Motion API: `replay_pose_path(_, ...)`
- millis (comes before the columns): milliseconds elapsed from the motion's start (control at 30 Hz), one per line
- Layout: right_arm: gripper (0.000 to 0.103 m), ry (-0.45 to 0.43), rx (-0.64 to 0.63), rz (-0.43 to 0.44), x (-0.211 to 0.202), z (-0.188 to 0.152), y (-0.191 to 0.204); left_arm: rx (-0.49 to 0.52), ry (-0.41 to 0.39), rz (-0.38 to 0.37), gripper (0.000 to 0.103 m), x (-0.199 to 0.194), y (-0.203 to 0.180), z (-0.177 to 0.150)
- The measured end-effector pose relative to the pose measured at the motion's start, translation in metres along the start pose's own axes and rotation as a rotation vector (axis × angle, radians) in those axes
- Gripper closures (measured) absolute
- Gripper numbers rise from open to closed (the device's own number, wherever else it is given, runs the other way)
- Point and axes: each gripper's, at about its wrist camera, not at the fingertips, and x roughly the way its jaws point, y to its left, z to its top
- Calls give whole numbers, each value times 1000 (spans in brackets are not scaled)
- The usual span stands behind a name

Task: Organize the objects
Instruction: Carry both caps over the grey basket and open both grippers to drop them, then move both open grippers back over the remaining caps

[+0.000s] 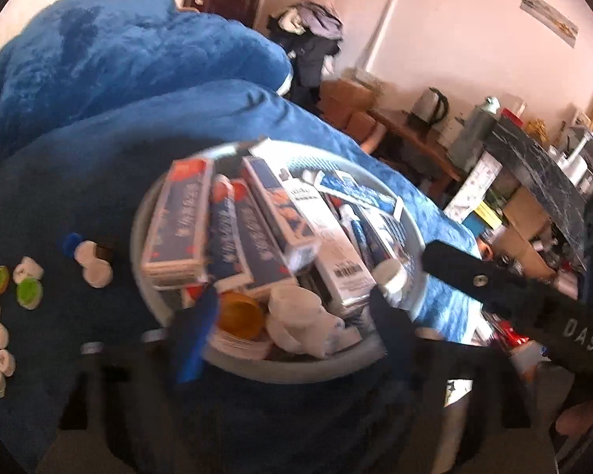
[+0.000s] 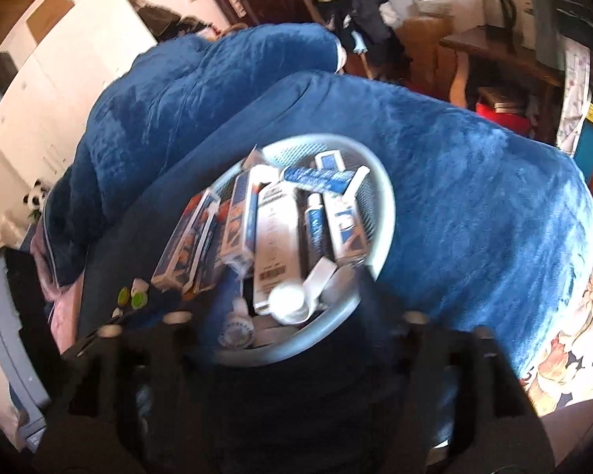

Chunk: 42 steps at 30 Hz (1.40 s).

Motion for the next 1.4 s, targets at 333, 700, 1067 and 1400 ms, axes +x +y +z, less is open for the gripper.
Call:
replay_pose_path(333,0,12,-84,-131,4,-5,7,-57,0,161,0,-15,29,-8)
replay_pose_path(700,0,-12,-178,-164,5,-10,24,-88,-20,223,0,-36,51,-20)
replay_pose_path(1067,0,-8,-218,-153,10,-15,44,-134,-29,259,0,-52,74,-28)
replay_pose_path(1400,0,-3,-245,-132,13,-21,64,-192,-31,295,0,-64,100,-38)
